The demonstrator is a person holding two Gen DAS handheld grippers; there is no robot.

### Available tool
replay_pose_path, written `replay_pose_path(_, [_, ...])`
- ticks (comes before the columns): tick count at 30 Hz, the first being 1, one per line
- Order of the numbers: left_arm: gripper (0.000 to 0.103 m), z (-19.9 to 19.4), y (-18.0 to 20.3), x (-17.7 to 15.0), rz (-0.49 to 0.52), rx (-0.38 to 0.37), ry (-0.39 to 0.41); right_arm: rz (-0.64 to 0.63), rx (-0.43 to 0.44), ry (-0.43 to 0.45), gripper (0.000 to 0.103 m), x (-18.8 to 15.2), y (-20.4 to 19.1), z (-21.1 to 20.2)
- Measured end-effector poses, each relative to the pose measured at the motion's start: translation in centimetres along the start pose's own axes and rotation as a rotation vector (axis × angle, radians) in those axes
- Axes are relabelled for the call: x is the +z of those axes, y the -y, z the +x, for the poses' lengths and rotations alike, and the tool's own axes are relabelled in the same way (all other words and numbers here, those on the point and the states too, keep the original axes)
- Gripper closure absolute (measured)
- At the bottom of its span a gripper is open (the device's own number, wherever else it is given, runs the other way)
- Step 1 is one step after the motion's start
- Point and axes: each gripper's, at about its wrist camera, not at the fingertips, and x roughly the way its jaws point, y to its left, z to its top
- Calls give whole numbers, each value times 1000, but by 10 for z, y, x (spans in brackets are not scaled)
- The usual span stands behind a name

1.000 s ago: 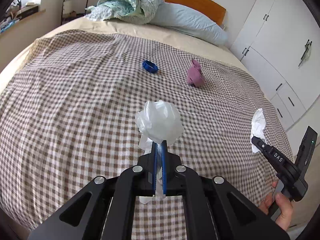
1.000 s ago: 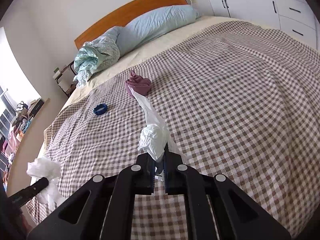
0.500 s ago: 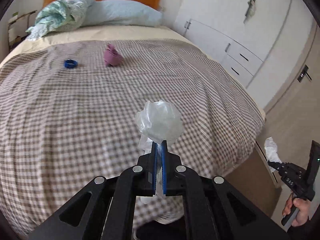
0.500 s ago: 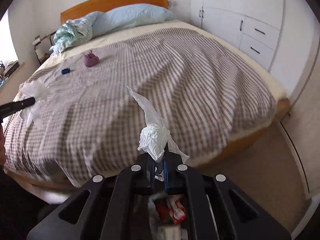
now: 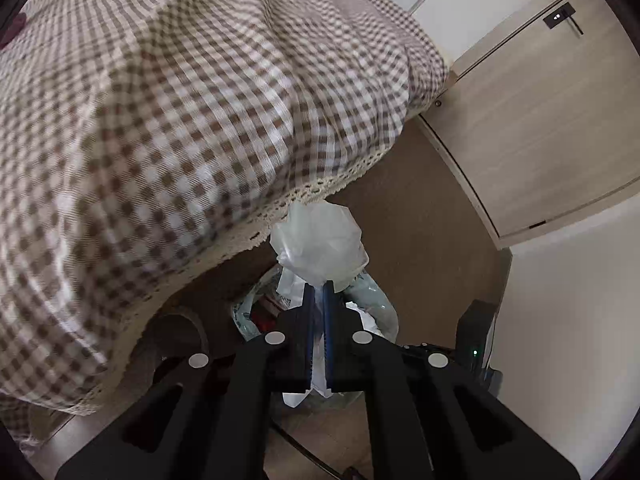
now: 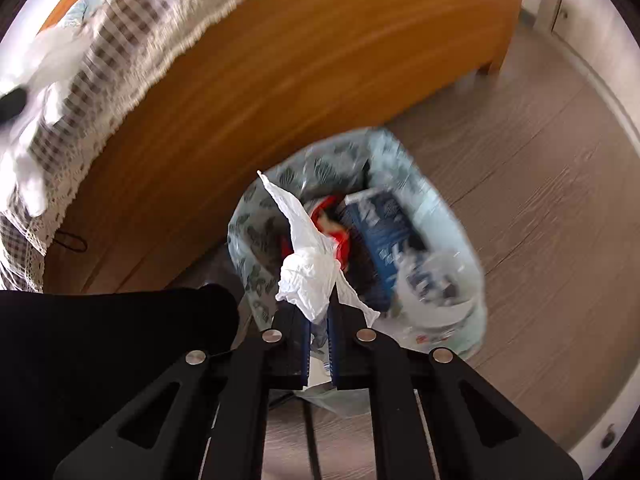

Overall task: Collect trash
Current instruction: 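Carry the tissue and glove toward the floral bin, then open both tools over the floral bin to drop the tissue and glove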

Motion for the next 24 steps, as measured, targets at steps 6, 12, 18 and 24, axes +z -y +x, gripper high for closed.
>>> replay_pose_path(6, [102, 37, -3, -7, -69, 33, -26, 17, 103, -44, 89, 10, -11, 41])
replay_pose_path(12, [102, 48, -9, -12, -82, 71, -32, -13, 57, -108, 45, 22, -28, 86])
replay_pose_path(18, [102, 71, -8, -25, -40, 86, -130, 6, 9, 28, 40, 22, -10, 29])
replay_pose_path(24, [102, 117, -1, -31, -23, 100, -300, 151, -56, 167, 40, 22, 35, -41])
